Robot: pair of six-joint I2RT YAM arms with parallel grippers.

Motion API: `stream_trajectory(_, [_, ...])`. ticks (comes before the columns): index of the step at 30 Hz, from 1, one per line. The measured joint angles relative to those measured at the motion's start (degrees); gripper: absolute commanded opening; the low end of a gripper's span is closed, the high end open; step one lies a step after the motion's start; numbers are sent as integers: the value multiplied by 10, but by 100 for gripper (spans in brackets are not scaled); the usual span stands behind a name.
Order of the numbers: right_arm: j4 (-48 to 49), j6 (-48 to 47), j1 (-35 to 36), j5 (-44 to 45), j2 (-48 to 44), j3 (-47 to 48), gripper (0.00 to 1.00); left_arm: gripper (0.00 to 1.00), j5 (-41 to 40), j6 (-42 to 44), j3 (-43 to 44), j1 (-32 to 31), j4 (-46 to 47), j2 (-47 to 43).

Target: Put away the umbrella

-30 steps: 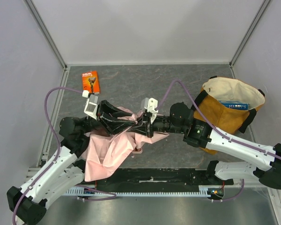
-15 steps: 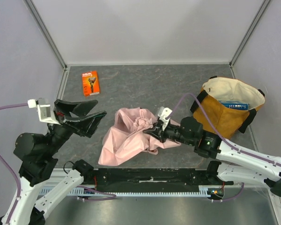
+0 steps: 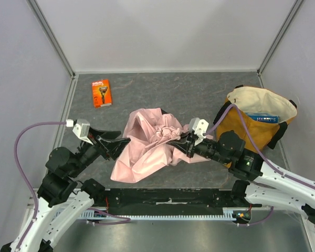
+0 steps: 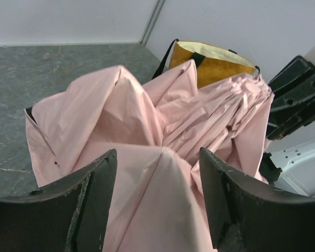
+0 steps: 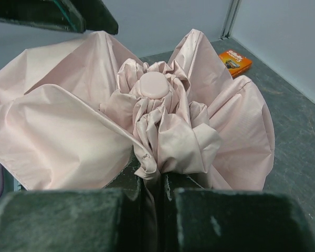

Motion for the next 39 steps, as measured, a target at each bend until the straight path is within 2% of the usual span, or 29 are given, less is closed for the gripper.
stream_trajectory(1, [-3,0,0,0,-2,6,0,62,7,0,-9,0,4,-10])
stream_trajectory(5, [-10,-2,0,0,-10,19,0,24,60,-11,-38,0,38,-15])
stream_trajectory(8, [-15,-6,0,-2,-7,26,0,4,112,-40,-58,0,104,9])
stream_trajectory(11, [-12,-8,0,-8,6,29,0,2,174,-85,-66,0,217,80])
stream_trajectory(13, [0,-6,0,-17,19,29,0,2,217,-123,-67,-5,309,158])
stream_trajectory(16, [12,-1,-1,-19,36,28,0,2,244,-150,-61,-36,398,254])
stream_trajectory(18, [10,3,-9,-5,30,17,0,6,235,-150,-51,-55,416,297])
stream_trajectory(19, [11,4,-12,1,24,13,0,12,231,-150,-49,-58,421,305])
stream_trajectory(21, [15,5,-12,3,13,5,0,37,226,-147,-46,-65,421,307])
stream_trajectory(23, [27,2,-11,-4,3,-5,0,58,214,-134,-44,-73,404,291])
stream_trajectory(25, [45,0,-10,-18,-12,-19,0,68,193,-113,-42,-80,359,255])
stream_trajectory(29, [54,-13,-8,-43,-71,-61,0,61,123,-61,-8,-96,233,157])
stream_trajectory(32, [42,-19,-10,-56,-117,-79,0,60,12,-39,33,-98,158,101])
stream_trajectory(36, [33,-20,-11,-71,-150,-79,0,66,-102,-12,60,-98,111,52])
stream_trajectory(39, [31,-19,-11,-93,-157,-78,0,72,-110,7,69,-98,102,79])
